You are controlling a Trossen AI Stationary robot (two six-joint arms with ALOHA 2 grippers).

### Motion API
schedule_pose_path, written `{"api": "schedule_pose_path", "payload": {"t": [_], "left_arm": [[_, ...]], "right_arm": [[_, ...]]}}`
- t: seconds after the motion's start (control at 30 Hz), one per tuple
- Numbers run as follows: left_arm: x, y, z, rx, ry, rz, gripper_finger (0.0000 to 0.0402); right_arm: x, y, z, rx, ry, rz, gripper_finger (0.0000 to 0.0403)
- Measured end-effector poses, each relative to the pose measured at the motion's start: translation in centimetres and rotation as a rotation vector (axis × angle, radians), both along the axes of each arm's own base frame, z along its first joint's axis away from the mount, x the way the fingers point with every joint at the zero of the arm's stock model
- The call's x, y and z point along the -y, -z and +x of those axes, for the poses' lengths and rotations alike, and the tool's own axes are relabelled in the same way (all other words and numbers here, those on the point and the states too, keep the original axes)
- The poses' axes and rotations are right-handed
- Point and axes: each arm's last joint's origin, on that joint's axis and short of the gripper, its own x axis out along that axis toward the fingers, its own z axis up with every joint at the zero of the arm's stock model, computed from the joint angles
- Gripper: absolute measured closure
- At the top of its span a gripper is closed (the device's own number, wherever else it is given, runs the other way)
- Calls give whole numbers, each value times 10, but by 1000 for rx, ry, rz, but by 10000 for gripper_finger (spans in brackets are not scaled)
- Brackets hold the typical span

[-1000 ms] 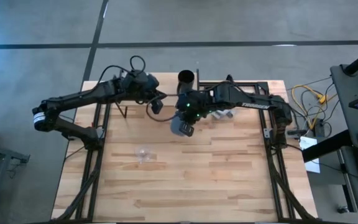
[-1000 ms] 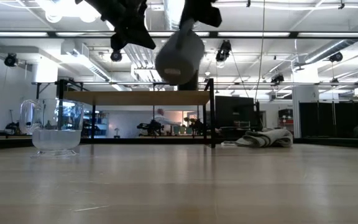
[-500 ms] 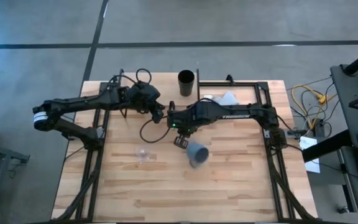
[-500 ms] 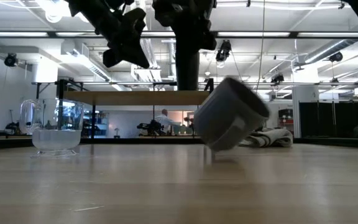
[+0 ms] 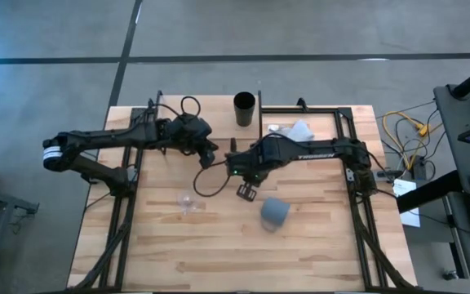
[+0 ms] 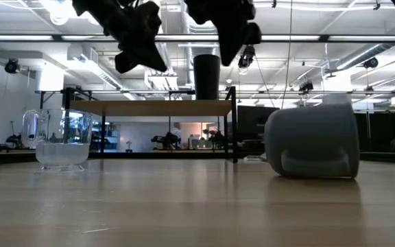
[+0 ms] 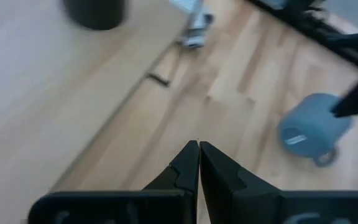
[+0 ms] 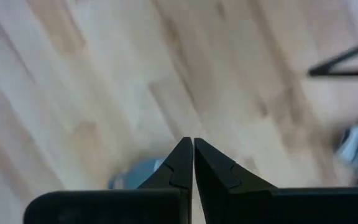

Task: Stack small to large cups/mugs on shelf
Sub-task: Put the blue mug on the shelf

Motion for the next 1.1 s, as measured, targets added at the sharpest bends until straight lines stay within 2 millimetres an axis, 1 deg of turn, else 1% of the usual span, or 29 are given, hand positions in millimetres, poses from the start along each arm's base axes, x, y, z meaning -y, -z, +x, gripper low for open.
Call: {"api": "schedule_pose_path", "payload": {"t": [0.1,0.23,0.43,0.53,0.63,0.73,0.83,0.97,1.1], "left_arm": [[8,-3,5,44,51,-3,402],[18,-7,9,90,93,6,402],[28,-10,11,113,145,-3,402],[37,-12,12,123,189,-13,402],[48,-12,13,124,230,-17,402],[59,-13,13,125,273,-19,402],[71,-13,12,126,317,-22,402],[85,-12,12,121,367,-27,402],[96,-11,11,117,405,-31,402]], "right_arm": [[-7,2,-3,-28,-11,10,393],[-8,7,-3,-45,-27,11,378],[-2,24,-4,-95,-4,3,330],[-1,34,-7,-140,13,4,306],[-2,41,-12,-198,72,27,289],[-10,41,-16,-230,94,55,281],[-23,37,-17,-219,108,72,280],[-37,24,-22,-189,131,134,282],[-53,13,-34,-172,132,104,282]]}}
